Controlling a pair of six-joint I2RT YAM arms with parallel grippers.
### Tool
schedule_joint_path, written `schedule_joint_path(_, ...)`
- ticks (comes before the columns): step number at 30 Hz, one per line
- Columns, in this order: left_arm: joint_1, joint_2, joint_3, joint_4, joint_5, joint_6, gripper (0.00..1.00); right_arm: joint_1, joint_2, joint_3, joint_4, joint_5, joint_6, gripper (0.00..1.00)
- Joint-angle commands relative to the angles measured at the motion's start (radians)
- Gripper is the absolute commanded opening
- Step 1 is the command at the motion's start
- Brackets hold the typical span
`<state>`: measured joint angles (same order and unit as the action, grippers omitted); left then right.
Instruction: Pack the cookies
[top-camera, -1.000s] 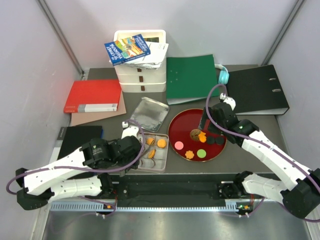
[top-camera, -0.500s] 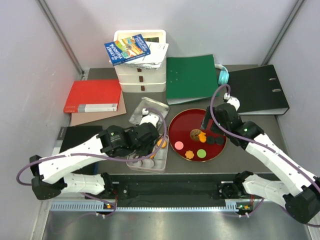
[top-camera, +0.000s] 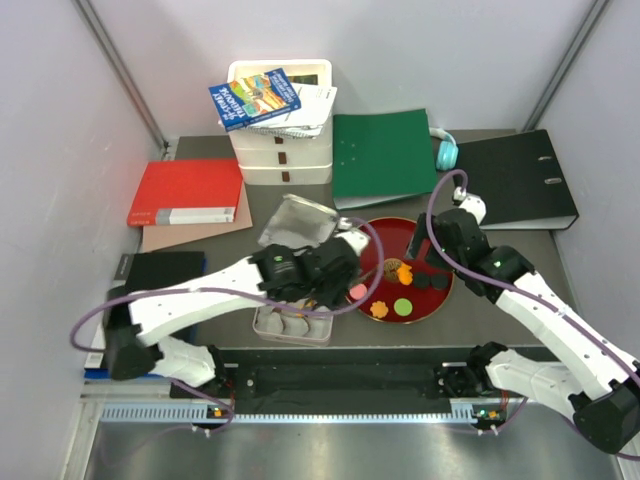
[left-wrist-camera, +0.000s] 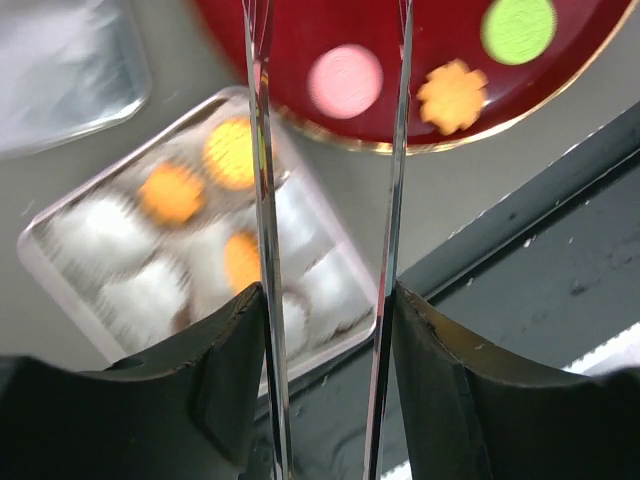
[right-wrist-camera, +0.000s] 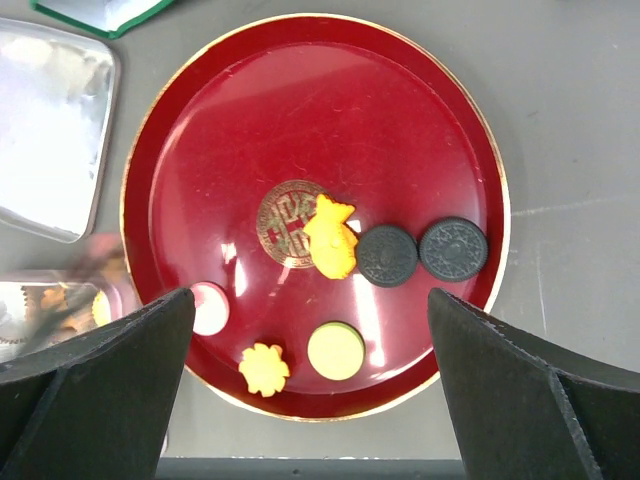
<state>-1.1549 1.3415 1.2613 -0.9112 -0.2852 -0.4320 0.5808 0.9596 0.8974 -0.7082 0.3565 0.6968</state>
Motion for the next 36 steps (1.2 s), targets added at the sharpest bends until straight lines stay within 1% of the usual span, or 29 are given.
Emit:
schedule_joint_path(1,-0.003,0.165,0.067,0.231,0.129,0.121,0.56,0.01,-0.035,0.041,-0.031,0.05,0.021,0.99)
schedule_joint_path(3,-0.005,0.237,0.113,0.256,0.181,0.139,0.56,0.008,-0.059,0.035,-0.05,0.062,0.027,0.99)
schedule_joint_path(5,-0.005,0.274,0.157,0.296,0.213,0.153,0.56,0.01,-0.074,0.031,-0.063,0.071,0.033,0.99)
schedule_joint_path(9,-0.005,0.367,0.236,0.308,0.234,0.194,0.56,0.01,-0.108,0.023,-0.105,0.088,0.047,0.99)
schedule_joint_path(11,-0.005,0.384,0.262,0.31,0.241,0.205,0.56,0.01,-0.119,0.017,-0.114,0.093,0.05,0.99)
schedule_joint_path(18,-0.005,0.462,0.289,0.322,0.259,0.21,0.57,0.008,-0.127,0.024,-0.131,0.108,0.043,0.99)
schedule_joint_path(26,-0.005,0.538,0.308,0.325,0.248,0.225,0.56,0.01,-0.11,0.087,-0.128,0.105,0.023,0.99)
schedule_joint_path(36,-0.005,0.578,0.342,0.342,0.279,0.223,0.55,0.01,-0.096,0.153,-0.14,0.119,-0.013,0.99)
